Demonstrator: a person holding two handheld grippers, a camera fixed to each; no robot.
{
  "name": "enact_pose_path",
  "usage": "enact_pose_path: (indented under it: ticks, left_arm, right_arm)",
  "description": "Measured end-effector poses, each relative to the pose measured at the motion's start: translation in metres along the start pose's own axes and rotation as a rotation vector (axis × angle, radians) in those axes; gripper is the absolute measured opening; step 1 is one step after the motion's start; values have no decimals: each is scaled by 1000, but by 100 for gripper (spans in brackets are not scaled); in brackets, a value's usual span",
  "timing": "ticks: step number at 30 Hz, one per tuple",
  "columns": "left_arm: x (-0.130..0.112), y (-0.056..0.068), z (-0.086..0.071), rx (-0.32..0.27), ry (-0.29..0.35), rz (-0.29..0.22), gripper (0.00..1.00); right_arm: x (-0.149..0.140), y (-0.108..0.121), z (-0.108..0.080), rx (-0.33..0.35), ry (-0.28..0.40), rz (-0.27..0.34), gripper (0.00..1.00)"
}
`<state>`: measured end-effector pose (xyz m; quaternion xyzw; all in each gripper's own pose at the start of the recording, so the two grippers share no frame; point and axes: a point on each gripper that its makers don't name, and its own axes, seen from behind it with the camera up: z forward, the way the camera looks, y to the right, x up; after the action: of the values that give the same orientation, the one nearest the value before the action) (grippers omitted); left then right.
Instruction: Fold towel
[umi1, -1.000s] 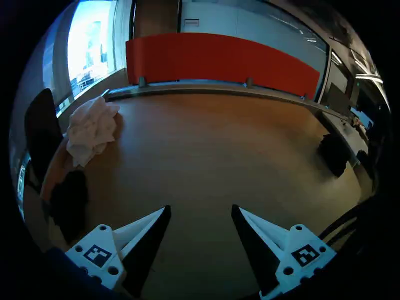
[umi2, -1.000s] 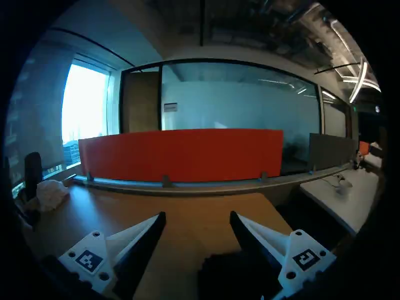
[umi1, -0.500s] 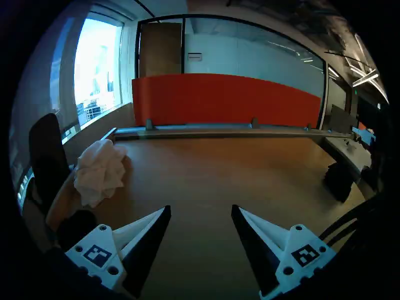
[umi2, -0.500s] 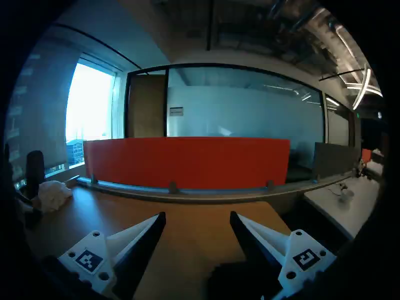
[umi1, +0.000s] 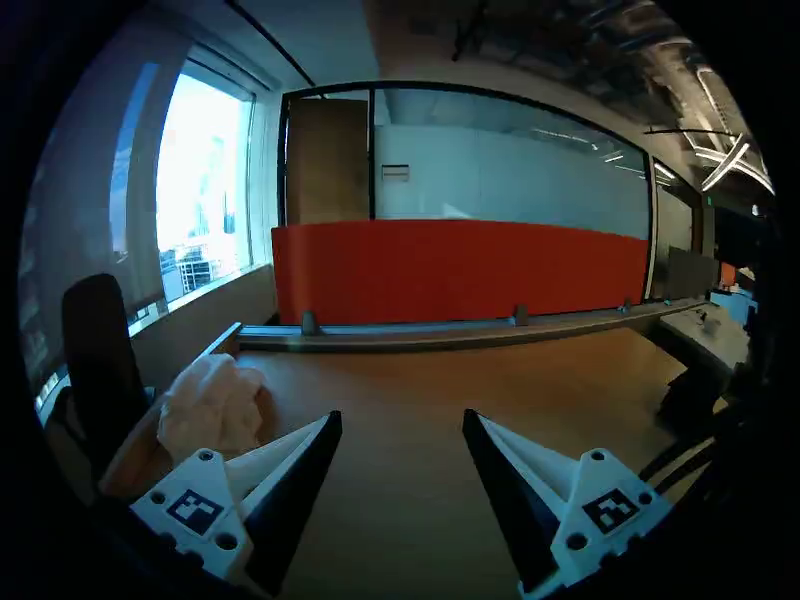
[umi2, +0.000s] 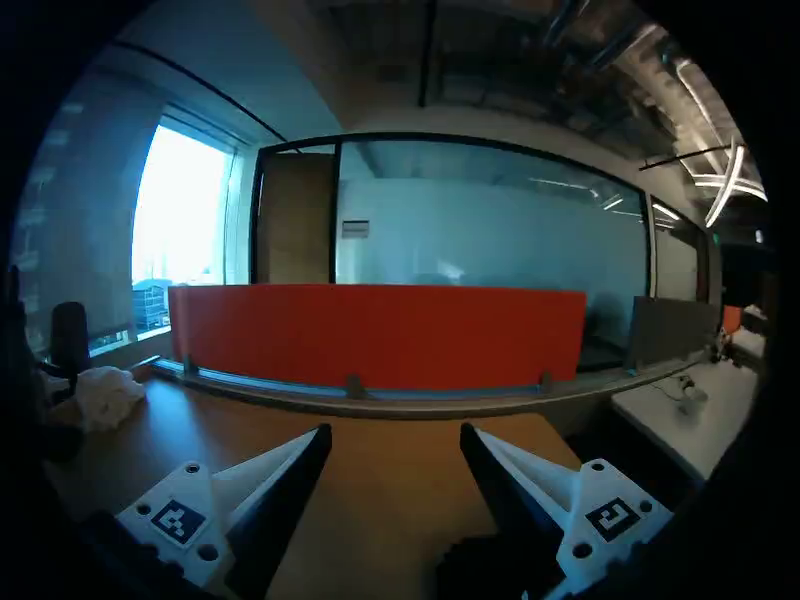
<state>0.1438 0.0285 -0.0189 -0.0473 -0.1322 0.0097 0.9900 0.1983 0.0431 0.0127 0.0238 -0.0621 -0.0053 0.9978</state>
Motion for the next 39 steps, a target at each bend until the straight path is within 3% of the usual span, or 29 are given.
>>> enact_pose_path:
  ticks: [8, 17, 30, 39]
  left_arm:
    - [38, -9, 9, 21, 97, 12, 89]
    - [60, -15, 8, 33, 164, -15, 89]
    - [57, -18, 10, 24, 191, -48, 89]
    - [39, -9, 19, 9, 201, -33, 89]
  right_arm:
    - [10, -27, 7, -4, 34, 45, 99]
    - [25, -45, 8, -9, 60, 56, 99]
    - [37, -70, 6, -3, 65, 41, 99]
    - [41, -84, 0, 4, 63, 37, 99]
